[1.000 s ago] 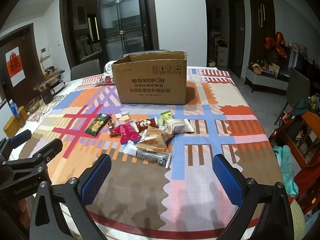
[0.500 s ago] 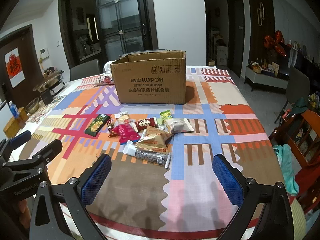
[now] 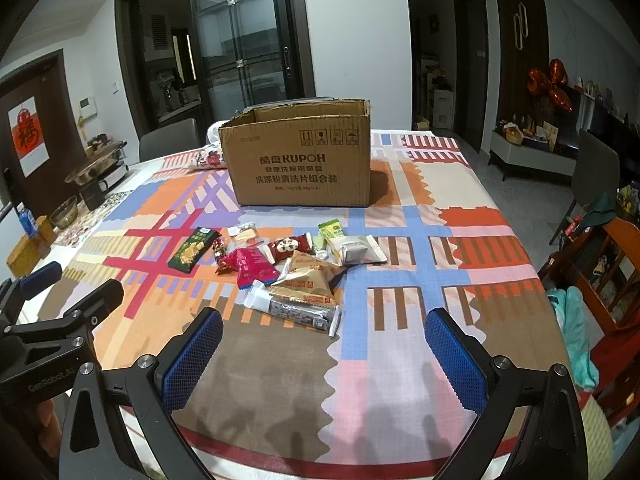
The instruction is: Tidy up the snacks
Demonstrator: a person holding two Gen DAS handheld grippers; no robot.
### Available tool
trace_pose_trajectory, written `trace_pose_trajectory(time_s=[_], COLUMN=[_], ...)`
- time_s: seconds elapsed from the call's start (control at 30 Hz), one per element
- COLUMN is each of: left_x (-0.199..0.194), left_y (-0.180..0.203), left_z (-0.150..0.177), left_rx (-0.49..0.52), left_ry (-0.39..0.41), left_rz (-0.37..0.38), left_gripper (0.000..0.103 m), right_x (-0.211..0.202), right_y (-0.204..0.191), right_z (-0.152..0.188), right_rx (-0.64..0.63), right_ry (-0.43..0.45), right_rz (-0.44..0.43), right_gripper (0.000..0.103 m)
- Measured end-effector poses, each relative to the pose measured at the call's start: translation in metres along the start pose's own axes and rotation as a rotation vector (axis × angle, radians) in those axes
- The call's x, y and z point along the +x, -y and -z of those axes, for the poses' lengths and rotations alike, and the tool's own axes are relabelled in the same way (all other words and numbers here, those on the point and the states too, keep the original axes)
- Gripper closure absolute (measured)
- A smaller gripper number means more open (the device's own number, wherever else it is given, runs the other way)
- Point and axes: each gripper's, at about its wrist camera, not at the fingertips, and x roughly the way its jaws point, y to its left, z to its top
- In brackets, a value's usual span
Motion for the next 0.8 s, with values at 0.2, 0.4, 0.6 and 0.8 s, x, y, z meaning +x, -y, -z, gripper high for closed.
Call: trace_pose_trajectory(time_s=[0.2,0.4,0.6,0.8], left_x=[-0.001,0.005,0.013,0.022], left_y=[-0.001,0.002,0.000,0.000], left_z=[0.000,0.002,0.003,0.001], left_rx=[0.001,0.003,0.006,0.009], left_ry=[-0.002,-0.011,-0.024,-0.047], left_rz=[-0.001,0.003,0.005,0.005], left_gripper=[0.000,0.000,0.000,0.000], right_x=[0.004,0.007,0.012,0.018], right_y=[0.003,0.002,0.002,0.003], right_z=[0.002,0.003,0.004,0.003], right_rx=[0.003,0.004,0.011,0.013], right_ry=[-0.004,-0.010,-0.024,-0.042], right_rz=[0.000,0.003,0.004,0.004], right_gripper=[0.001,0.001,0.001,0.001])
